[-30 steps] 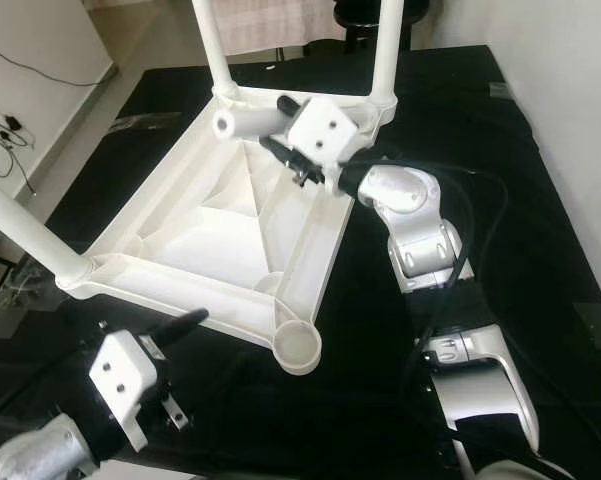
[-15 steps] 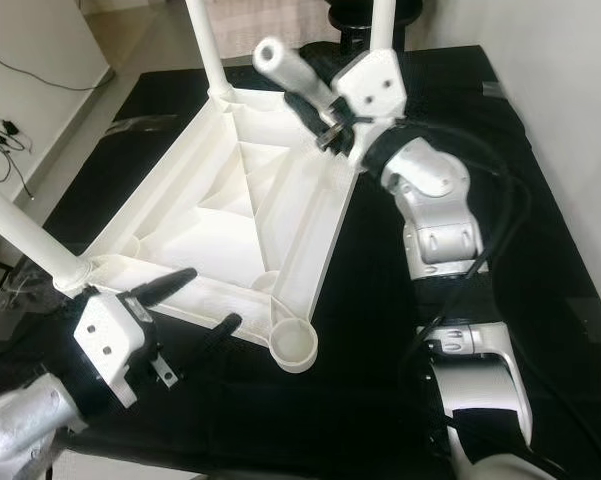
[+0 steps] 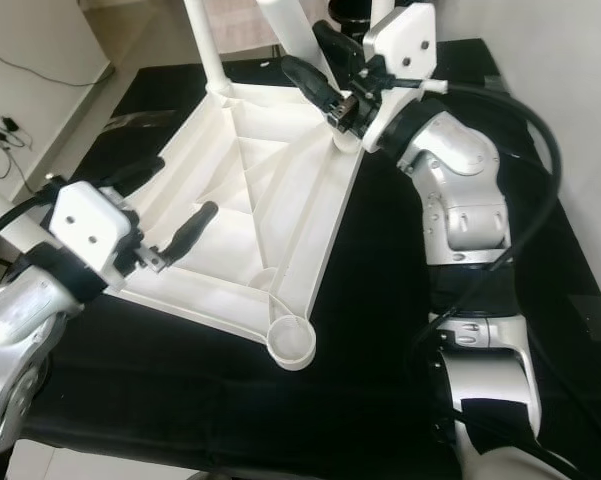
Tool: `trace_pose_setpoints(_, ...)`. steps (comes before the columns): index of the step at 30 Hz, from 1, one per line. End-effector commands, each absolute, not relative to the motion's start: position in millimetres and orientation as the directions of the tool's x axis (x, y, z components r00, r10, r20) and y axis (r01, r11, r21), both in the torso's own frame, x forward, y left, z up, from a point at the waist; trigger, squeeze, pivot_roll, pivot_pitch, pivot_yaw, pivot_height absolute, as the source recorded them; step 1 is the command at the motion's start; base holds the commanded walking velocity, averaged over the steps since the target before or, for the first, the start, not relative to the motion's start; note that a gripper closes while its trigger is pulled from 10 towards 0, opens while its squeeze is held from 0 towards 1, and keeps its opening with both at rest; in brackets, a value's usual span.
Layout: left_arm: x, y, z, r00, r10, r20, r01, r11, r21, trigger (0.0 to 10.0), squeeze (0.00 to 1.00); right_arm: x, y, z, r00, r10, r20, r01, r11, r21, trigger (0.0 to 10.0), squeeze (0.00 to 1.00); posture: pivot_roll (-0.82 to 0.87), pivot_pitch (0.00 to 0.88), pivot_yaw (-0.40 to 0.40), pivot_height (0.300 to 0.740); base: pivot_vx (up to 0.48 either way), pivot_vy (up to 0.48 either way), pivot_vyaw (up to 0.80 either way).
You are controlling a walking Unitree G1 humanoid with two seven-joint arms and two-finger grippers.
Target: Building children table
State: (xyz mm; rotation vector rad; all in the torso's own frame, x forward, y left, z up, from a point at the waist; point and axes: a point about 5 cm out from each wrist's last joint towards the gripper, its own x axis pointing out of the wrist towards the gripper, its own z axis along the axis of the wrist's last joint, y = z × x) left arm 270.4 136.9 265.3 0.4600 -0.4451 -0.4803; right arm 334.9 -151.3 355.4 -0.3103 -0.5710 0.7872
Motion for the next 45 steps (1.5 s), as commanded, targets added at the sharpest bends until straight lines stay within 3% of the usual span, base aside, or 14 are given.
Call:
trace_pose_setpoints(1, 280, 137, 265, 0.801, -0.518, 0.3, 0.305, 0.785, 0.54, 10.0, 0.0, 325, -138, 359, 0.477, 0.804, 0.354, -0.641, 0.594, -0.486, 0.0, 0.0, -0.09, 0.142, 0.136, 0.74, 0.0, 0.0, 0.0)
trace_pose_setpoints(15, 322, 106, 274, 0.743, -0.545, 0.388, 0.296, 0.788, 0.539, 10.0, 0.0, 300, -120, 371, 0.33, 0.884, 0.331, -0.715, 0.464, -0.524, 0.0, 0.0, -0.12, 0.14, 0.138, 0.74, 0.0, 0.0, 0.0)
trace_pose_setpoints(16, 327, 103, 274, 0.736, -0.551, 0.392, 0.303, 0.787, 0.537, 10.0, 0.0, 296, -116, 371, 0.308, 0.895, 0.322, -0.727, 0.44, -0.527, 3.1, 0.0, -0.13, 0.141, 0.139, 0.74, 0.0, 0.0, 0.0)
trace_pose_setpoints(17, 327, 103, 274, 0.736, -0.551, 0.392, 0.303, 0.787, 0.537, 10.0, 0.0, 296, -116, 371, 0.308, 0.895, 0.322, -0.727, 0.44, -0.527, 3.1, 0.0, -0.13, 0.141, 0.139, 0.74, 0.0, 0.0, 0.0)
trace_pose_setpoints(18, 330, 100, 276, 0.724, -0.56, 0.403, 0.325, 0.792, 0.517, 10.0, 0.0, 293, -113, 370, 0.284, 0.906, 0.312, -0.739, 0.415, -0.531, 9.1, 0.0, -0.13, 0.141, 0.139, 0.74, 0.0, 0.0, 0.0)
trace_pose_setpoints(19, 330, 100, 276, 0.724, -0.56, 0.403, 0.325, 0.792, 0.517, 10.0, 0.0, 293, -113, 370, 0.284, 0.906, 0.312, -0.739, 0.415, -0.531, 9.1, 0.0, -0.13, 0.141, 0.139, 0.74, 0.0, 0.0, 0.0)
trace_pose_setpoints(20, 333, 96, 277, 0.705, -0.576, 0.414, 0.358, 0.792, 0.494, 10.0, 0.0, 290, -110, 370, 0.265, 0.914, 0.307, -0.748, 0.396, -0.533, 10.0, 0.0, -0.14, 0.142, 0.138, 0.74, 0.0, 0.0, 0.0)
trace_pose_setpoints(24, 336, 88, 277, 0.66, -0.622, 0.421, 0.453, 0.777, 0.437, 10.0, 0.0, 285, -106, 370, 0.24, 0.924, 0.298, -0.76, 0.37, -0.534, 10.0, 0.0, -0.14, 0.147, 0.139, 0.74, 0.0, 0.0, 0.0)
trace_pose_setpoints(26, 335, 77, 272, 0.603, -0.689, 0.403, 0.591, 0.724, 0.355, 10.0, 0.0, 284, -103, 369, 0.229, 0.929, 0.29, -0.767, 0.356, -0.533, 10.0, 0.0, -0.15, 0.15, 0.14, 0.74, 0.0, 0.0, 0.0)
trace_pose_setpoints(29, 333, 70, 268, 0.565, -0.726, 0.392, 0.652, 0.684, 0.326, 10.0, 0.0, 284, -102, 369, 0.23, 0.93, 0.286, -0.77, 0.353, -0.531, 10.0, 0.0, -0.15, 0.152, 0.14, 0.74, 0.0, 0.0, 0.0)
trace_pose_setpoints(45, 312, 63, 243, 0.491, -0.81, 0.32, 0.742, 0.582, 0.334, 10.0, 0.0, 288, -104, 367, 0.268, 0.923, 0.275, -0.773, 0.377, -0.511, 10.0, 0.0, -0.14, 0.164, 0.132, 0.74, 0.0, 0.0, 0.0)
